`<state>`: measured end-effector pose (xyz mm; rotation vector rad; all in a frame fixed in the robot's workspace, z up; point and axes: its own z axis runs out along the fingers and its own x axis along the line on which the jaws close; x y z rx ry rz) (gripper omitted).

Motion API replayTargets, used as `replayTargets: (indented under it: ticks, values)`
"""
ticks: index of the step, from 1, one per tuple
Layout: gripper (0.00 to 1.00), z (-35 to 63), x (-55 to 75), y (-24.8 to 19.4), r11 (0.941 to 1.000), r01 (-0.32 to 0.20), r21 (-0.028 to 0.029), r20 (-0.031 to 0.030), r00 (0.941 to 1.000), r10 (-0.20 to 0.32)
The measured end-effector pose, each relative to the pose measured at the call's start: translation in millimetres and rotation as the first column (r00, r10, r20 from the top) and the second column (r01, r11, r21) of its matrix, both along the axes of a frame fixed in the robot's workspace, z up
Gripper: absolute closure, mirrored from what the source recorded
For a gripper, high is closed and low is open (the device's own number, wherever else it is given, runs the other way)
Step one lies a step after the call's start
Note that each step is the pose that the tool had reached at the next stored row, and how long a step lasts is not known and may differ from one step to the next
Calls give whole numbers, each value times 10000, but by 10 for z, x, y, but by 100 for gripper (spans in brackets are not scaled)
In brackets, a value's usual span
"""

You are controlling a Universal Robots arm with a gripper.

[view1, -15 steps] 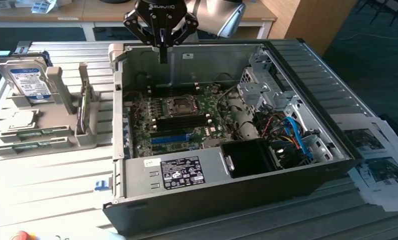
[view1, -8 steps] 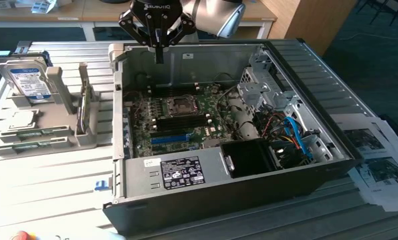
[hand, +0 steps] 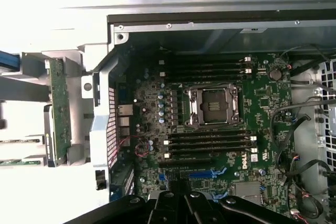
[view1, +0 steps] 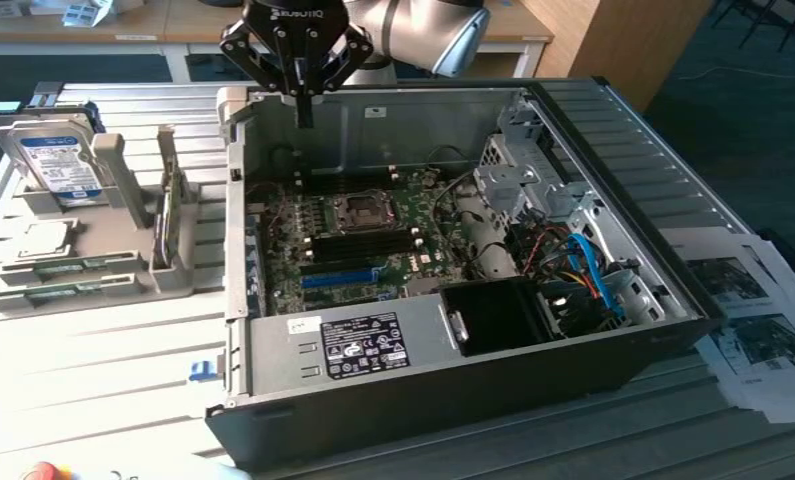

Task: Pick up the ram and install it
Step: 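Reach for the ram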

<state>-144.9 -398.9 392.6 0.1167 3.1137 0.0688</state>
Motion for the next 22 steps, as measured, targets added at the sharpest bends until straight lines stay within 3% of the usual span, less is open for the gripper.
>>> replayTargets:
  ticks: [22]
  values:
    - [90, -27, -489, 0, 10000, -1, 0, 0, 10000, 1]
